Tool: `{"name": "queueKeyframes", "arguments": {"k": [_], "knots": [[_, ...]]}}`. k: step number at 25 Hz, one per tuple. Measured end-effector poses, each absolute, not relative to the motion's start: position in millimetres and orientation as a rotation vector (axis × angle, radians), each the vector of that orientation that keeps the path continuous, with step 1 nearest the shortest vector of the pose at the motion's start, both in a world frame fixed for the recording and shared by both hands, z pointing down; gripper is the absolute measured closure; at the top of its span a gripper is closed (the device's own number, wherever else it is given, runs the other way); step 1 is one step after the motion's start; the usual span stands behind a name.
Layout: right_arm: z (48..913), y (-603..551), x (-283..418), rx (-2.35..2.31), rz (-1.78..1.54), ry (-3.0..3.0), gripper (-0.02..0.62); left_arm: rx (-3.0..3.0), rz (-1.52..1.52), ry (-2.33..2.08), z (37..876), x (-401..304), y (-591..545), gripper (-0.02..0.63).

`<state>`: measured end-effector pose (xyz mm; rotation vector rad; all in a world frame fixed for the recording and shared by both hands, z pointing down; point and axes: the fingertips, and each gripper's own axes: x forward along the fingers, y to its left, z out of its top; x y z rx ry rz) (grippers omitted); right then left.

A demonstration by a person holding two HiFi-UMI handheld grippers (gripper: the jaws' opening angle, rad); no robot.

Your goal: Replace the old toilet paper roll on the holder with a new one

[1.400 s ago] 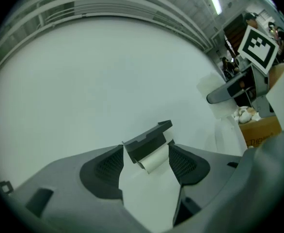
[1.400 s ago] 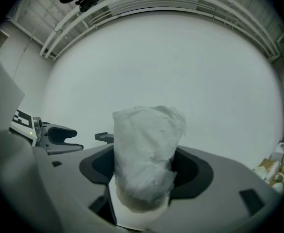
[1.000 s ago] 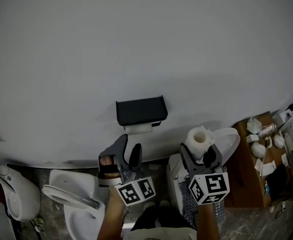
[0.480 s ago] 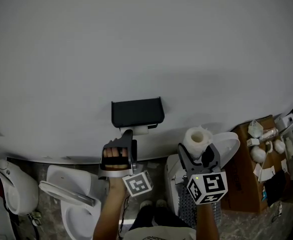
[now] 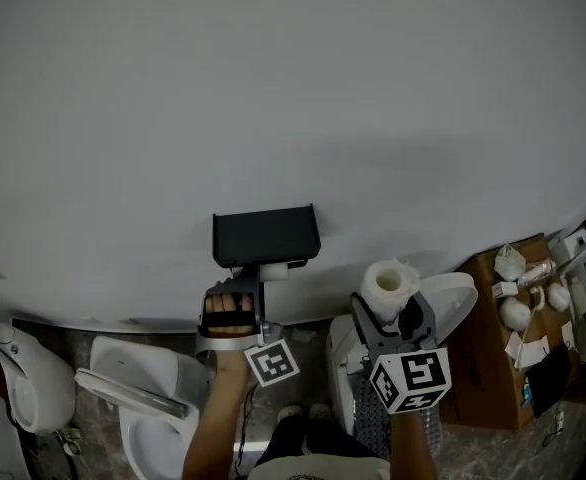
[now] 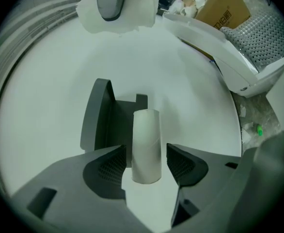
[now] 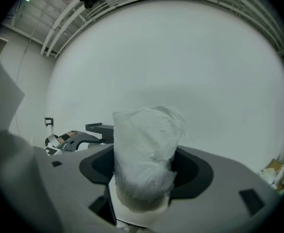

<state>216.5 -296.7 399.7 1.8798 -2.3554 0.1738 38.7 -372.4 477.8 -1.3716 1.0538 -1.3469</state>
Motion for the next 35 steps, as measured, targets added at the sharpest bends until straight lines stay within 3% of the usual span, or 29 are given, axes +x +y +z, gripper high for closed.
{"name": "queueKeyframes", "arguments": {"k": [2,35], "knots": [[400.5,-297.2,217.7,1.884,0.178,-2.353,0.285,-1.353,-1.342,1.061,478.6,38.8,-374.1,0.430],[397.9,-267.5,292.2,2.026,0.194,-2.241,0.285,-1.422,-1.157,0.978,459.4,168.8,-365.2,0.431]]}}
